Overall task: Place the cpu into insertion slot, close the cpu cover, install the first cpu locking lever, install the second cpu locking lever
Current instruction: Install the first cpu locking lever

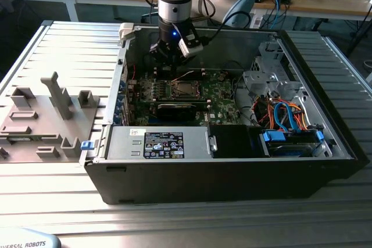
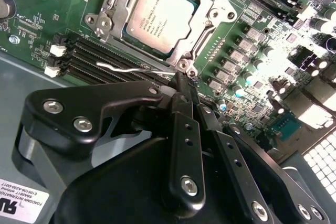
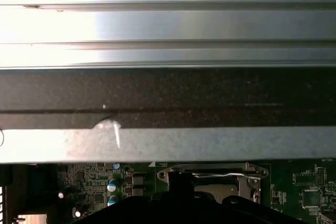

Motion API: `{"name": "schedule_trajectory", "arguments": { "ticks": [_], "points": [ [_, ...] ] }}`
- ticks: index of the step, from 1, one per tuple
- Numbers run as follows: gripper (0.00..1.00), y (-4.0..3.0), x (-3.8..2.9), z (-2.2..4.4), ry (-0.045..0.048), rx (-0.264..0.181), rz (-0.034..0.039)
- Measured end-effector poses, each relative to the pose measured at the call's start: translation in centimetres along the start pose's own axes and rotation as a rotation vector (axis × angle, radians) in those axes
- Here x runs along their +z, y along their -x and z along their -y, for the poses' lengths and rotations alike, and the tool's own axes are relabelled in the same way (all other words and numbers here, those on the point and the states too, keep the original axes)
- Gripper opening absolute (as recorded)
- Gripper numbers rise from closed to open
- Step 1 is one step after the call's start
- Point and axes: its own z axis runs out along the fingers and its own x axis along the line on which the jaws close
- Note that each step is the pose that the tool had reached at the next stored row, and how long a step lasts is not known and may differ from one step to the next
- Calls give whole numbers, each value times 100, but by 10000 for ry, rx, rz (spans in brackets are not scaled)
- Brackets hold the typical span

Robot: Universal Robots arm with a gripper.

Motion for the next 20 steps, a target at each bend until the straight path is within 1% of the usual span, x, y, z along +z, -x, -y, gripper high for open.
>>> {"name": "schedule_trajectory", "arguments": {
  "ticks": [6,20],
  "points": [
    [11,0,13,0,1,-1,1],
    [11,-1,71,0,0,0,1]
  ]
}}
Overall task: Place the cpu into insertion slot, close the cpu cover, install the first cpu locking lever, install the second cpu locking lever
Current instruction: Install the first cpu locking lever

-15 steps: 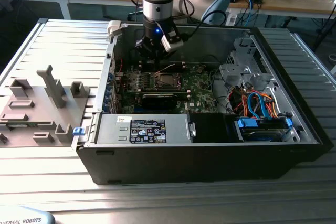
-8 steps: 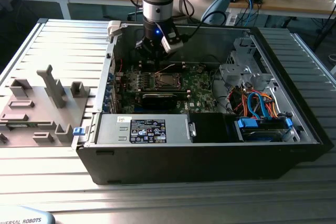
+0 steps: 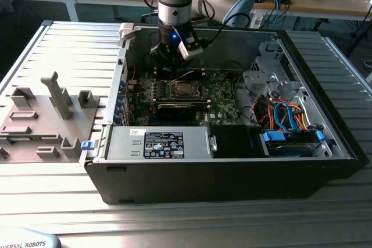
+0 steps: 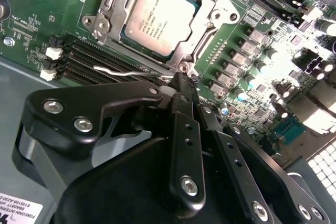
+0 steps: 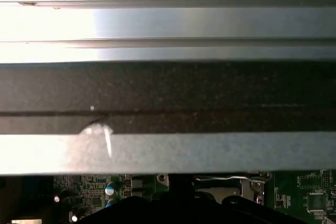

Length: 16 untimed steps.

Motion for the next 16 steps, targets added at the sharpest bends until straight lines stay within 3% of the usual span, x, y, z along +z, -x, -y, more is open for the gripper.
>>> {"name": "schedule_trajectory", "arguments": {
  "ticks": [16],
  "points": [
    [11,-2,74,1,0,0,0]
  ]
}}
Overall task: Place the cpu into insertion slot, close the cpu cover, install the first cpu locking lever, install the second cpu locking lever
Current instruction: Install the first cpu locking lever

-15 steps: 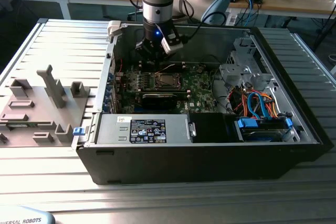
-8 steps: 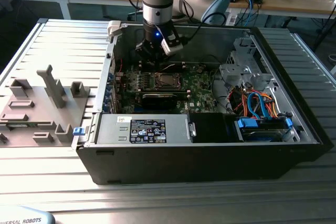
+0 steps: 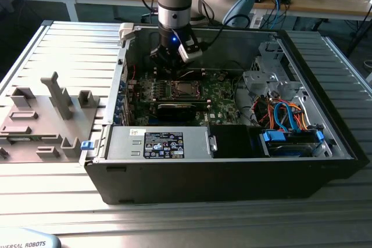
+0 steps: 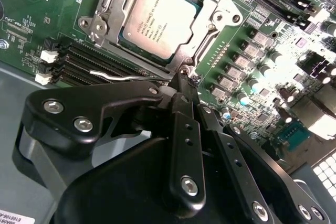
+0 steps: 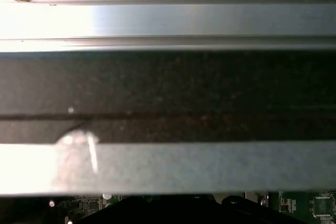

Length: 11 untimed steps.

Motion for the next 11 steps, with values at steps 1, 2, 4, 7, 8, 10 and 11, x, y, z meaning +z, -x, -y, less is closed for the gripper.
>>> {"name": "schedule_trajectory", "arguments": {
  "ticks": [1,2,4,7,8,10,11],
  "points": [
    [11,0,6,0,0,0,-1],
    [11,0,11,0,0,0,-1],
    [11,0,18,0,0,0,0],
    [11,-1,29,0,0,0,-1],
    [11,-1,32,0,0,0,0],
    [11,-1,43,0,0,0,0],
    [11,-1,47,0,0,0,0]
  ]
}}
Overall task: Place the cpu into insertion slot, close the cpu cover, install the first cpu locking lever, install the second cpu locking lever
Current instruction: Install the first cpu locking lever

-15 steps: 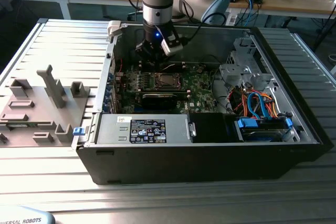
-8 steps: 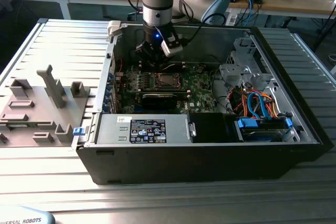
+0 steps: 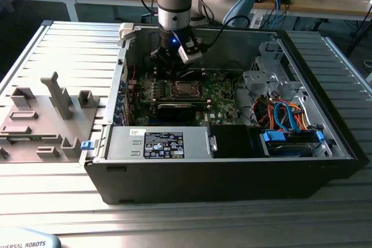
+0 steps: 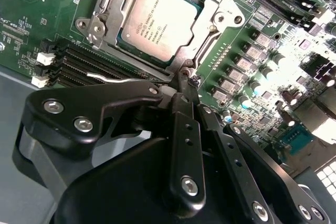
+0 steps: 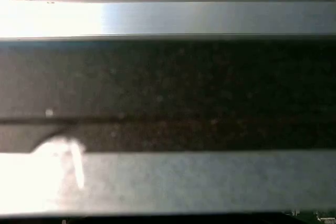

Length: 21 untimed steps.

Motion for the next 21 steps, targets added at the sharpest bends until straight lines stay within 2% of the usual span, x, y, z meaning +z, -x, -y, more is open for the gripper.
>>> {"name": "schedule_trajectory", "arguments": {
  "ticks": [15,21],
  "points": [
    [11,2,49,-24,-1,-1,-2],
    [11,75,51,-26,0,-6,0]
  ]
}}
